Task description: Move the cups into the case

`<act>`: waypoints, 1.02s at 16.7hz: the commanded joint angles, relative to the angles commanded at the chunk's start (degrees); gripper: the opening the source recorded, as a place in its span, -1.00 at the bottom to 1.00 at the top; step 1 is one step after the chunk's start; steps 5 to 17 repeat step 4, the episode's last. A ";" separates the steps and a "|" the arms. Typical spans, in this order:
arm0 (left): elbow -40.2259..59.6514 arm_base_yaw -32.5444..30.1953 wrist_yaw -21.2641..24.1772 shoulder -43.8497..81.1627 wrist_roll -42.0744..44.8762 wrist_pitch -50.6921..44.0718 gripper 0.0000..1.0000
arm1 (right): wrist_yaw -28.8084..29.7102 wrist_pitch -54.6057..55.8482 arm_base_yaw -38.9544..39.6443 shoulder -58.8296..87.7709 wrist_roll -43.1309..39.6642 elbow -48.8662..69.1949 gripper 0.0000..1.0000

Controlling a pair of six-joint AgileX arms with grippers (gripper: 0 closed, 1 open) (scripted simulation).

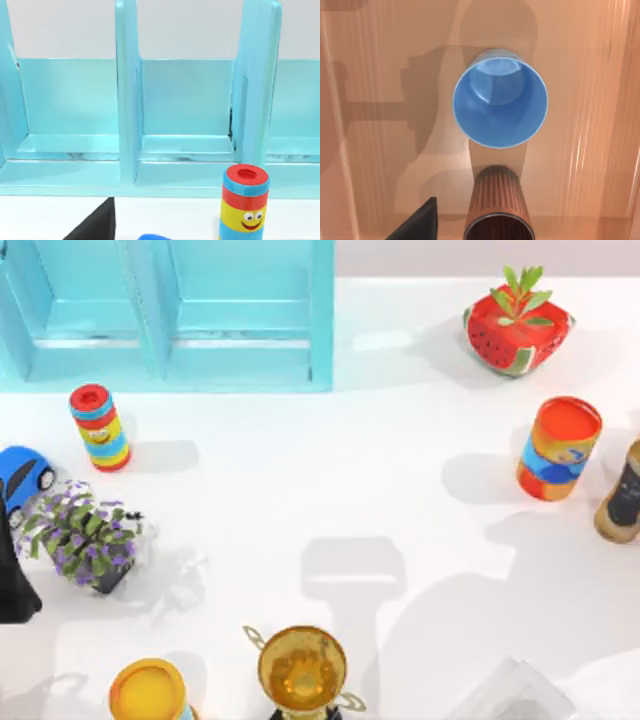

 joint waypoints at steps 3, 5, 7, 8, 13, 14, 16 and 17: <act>0.00 0.00 0.00 0.00 0.00 0.00 1.00 | 0.01 -4.57 0.04 -0.04 0.04 4.65 1.00; 0.00 0.00 0.00 0.00 0.00 0.00 1.00 | 0.01 -4.89 0.04 -0.04 0.04 4.97 1.00; 0.00 0.00 0.00 0.00 0.00 0.00 1.00 | 0.01 -4.89 0.04 -0.04 0.04 4.97 1.00; 0.00 0.00 0.00 0.00 0.00 0.00 1.00 | 0.01 -4.89 0.04 -0.04 0.04 4.97 1.00; 0.00 0.00 0.00 0.00 0.00 0.00 1.00 | 0.01 -4.89 0.04 -0.04 0.04 4.97 1.00; 0.00 0.00 0.00 0.00 0.00 0.00 1.00 | 0.01 -4.89 0.04 -0.04 0.04 4.97 1.00; 0.00 0.00 0.00 0.00 0.00 0.00 1.00 | 0.01 -4.89 0.04 -0.04 0.04 4.97 1.00; 0.00 0.00 0.00 0.00 0.00 0.00 1.00 | 0.01 -4.89 0.04 -0.04 0.04 4.97 1.00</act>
